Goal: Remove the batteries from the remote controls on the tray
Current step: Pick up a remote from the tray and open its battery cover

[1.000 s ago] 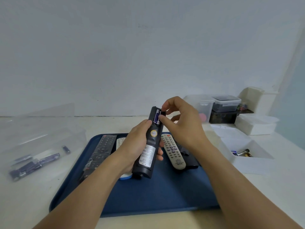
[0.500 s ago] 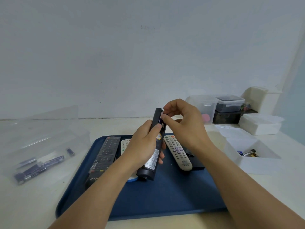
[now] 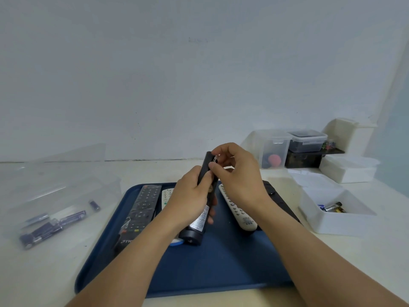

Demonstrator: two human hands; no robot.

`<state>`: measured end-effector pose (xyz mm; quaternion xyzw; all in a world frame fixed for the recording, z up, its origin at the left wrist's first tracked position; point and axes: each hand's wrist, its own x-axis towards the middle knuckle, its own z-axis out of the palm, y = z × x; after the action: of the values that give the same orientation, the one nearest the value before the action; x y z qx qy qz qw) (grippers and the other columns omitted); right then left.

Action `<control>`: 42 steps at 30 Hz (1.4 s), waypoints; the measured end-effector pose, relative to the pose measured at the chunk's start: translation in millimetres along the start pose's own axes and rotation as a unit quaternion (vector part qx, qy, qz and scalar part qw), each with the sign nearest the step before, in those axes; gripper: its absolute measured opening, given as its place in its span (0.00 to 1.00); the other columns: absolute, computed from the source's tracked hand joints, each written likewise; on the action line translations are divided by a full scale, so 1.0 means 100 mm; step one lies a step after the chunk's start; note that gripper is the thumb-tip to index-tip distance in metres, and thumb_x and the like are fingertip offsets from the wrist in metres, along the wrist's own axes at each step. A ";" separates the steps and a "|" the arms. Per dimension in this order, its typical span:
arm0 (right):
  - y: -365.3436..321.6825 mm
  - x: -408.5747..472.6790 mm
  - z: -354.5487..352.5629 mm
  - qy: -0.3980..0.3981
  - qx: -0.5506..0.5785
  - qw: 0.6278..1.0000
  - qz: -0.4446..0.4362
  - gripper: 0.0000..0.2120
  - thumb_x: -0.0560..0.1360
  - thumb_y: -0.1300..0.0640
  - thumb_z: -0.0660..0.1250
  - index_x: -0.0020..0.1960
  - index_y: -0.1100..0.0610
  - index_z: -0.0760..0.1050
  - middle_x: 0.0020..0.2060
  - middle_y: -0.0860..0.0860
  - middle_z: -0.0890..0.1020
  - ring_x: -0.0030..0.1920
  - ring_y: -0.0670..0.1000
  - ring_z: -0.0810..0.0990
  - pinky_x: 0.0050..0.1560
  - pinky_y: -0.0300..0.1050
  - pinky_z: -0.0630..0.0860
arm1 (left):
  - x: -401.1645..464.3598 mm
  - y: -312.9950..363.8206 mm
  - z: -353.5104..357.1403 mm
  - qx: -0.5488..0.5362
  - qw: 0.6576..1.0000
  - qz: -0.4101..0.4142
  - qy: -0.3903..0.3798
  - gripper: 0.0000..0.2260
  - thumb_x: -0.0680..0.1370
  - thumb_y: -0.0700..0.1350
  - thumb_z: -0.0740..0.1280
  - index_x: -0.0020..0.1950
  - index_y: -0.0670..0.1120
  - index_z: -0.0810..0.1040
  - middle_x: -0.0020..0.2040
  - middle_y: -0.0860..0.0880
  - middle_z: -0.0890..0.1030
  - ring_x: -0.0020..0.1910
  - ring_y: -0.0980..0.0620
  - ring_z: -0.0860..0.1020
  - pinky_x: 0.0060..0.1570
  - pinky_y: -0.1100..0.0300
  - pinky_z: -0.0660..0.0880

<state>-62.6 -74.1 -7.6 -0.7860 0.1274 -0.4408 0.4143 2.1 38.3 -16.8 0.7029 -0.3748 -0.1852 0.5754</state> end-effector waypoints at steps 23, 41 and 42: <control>-0.04 0.20 -0.33 0.002 0.482 0.773 0.413 0.19 0.78 0.66 0.51 0.60 0.65 0.77 0.28 0.50 0.68 0.25 0.44 0.59 0.21 0.35 0.60 | -0.03 0.12 -0.06 -0.193 0.976 -0.091 -0.047 0.15 0.85 0.51 0.58 0.58 0.39 0.74 0.36 0.38 0.80 0.27 0.44 0.76 0.27 0.55 0.76; -0.13 -0.02 -0.18 -0.233 0.179 0.910 0.291 0.13 0.76 0.47 0.71 0.42 0.58 0.81 0.27 0.48 0.67 0.24 0.45 0.55 0.22 0.37 0.51 | 0.15 0.02 -0.36 -0.317 0.947 -0.029 -0.048 0.18 0.79 0.50 0.69 0.67 0.47 0.76 0.59 0.47 0.84 0.55 0.46 0.81 0.56 0.51 0.76; -0.17 -0.05 -0.13 -0.227 0.181 0.915 0.281 0.14 0.77 0.47 0.71 0.42 0.58 0.80 0.26 0.46 0.68 0.23 0.45 0.56 0.23 0.37 0.53 | 0.12 0.03 -0.25 -0.317 0.947 -0.026 -0.042 0.14 0.82 0.49 0.65 0.67 0.49 0.75 0.61 0.45 0.84 0.59 0.45 0.82 0.61 0.48 0.76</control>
<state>-79.0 -67.8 5.6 -0.7086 0.1632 -0.1313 0.6738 26.5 45.7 -5.0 0.4851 -0.3023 -0.3390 0.7473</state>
